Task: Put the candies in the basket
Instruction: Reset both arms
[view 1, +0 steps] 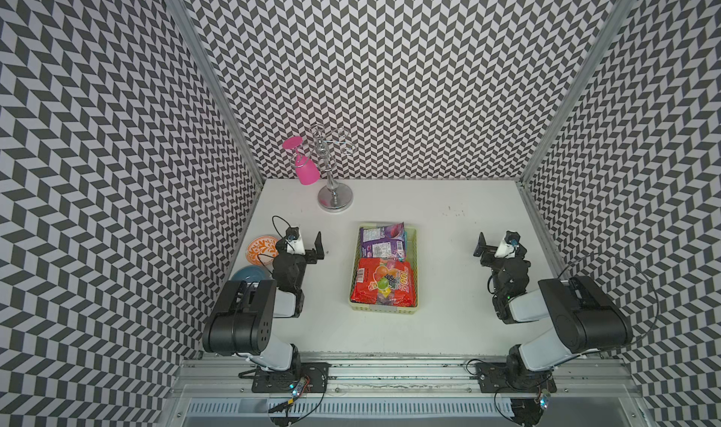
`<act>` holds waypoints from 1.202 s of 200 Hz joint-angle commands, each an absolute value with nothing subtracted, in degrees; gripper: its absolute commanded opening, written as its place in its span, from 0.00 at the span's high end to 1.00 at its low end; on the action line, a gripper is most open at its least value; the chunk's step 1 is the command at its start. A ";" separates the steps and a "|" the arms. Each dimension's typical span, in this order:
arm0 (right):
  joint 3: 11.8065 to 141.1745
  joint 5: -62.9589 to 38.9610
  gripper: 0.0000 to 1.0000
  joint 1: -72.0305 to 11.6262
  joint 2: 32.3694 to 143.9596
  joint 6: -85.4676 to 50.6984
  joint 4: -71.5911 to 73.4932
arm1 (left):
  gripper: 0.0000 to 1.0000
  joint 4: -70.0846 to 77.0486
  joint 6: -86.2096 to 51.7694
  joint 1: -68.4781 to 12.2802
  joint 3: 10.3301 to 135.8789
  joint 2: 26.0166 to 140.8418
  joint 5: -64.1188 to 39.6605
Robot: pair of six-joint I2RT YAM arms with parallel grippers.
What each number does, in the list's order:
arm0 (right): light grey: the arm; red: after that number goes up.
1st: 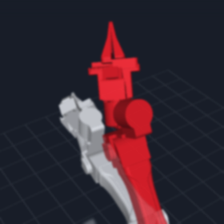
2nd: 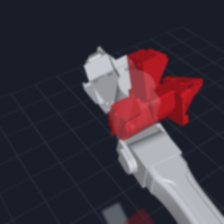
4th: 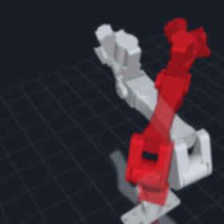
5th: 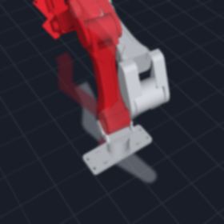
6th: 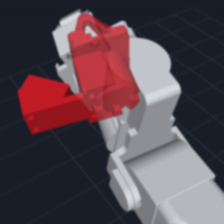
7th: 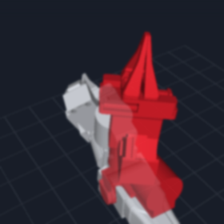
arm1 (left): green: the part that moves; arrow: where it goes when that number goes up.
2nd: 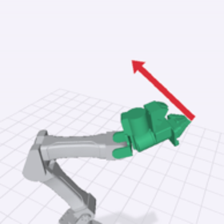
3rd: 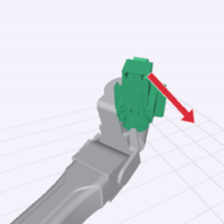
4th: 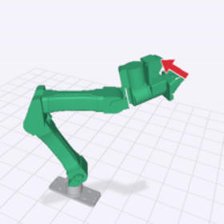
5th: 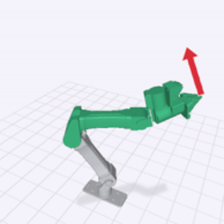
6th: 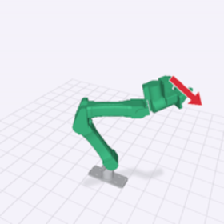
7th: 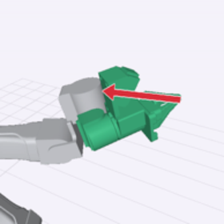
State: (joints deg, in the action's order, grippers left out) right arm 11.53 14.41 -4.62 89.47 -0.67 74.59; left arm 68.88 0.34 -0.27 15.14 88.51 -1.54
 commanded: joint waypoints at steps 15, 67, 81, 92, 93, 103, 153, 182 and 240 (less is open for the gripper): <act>5.71 6.27 0.01 -4.23 85.92 1.79 84.58 | 0.01 69.01 0.79 -0.48 15.64 88.59 -1.05; 1.41 4.89 0.01 -4.22 86.62 2.60 95.30 | 0.01 68.99 0.79 -0.53 15.64 88.66 -0.97; 4.77 9.26 0.01 -4.07 88.57 0.76 90.07 | 0.01 69.00 0.78 -0.53 15.71 88.60 -0.97; 9.02 14.26 0.01 -4.01 90.53 -1.22 85.54 | 0.01 68.98 0.79 -0.53 15.73 88.66 -0.96; 9.43 14.91 0.01 -4.03 90.53 -1.40 84.74 | 0.01 68.99 0.79 -0.53 15.73 88.67 -0.96; 13.18 16.00 0.01 -4.13 88.20 -2.23 73.97 | 0.01 68.94 0.74 -0.61 15.80 88.68 -0.93; 12.21 15.55 0.01 -3.80 87.93 -2.62 73.89 | 0.01 69.06 0.79 -0.62 15.73 88.63 -0.88; 13.48 15.55 0.01 -3.87 88.34 -2.50 74.66 | 0.01 68.99 0.75 -0.56 15.65 88.61 -0.87; 11.66 15.60 0.01 -3.95 89.74 -1.91 78.72 | 0.01 68.92 0.75 -0.62 15.73 88.66 -0.88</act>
State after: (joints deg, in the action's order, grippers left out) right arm 12.14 14.81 -4.19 88.97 -1.78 75.29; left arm 68.88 0.34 -0.36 15.14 88.51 -1.17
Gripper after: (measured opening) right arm 0.993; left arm 0.988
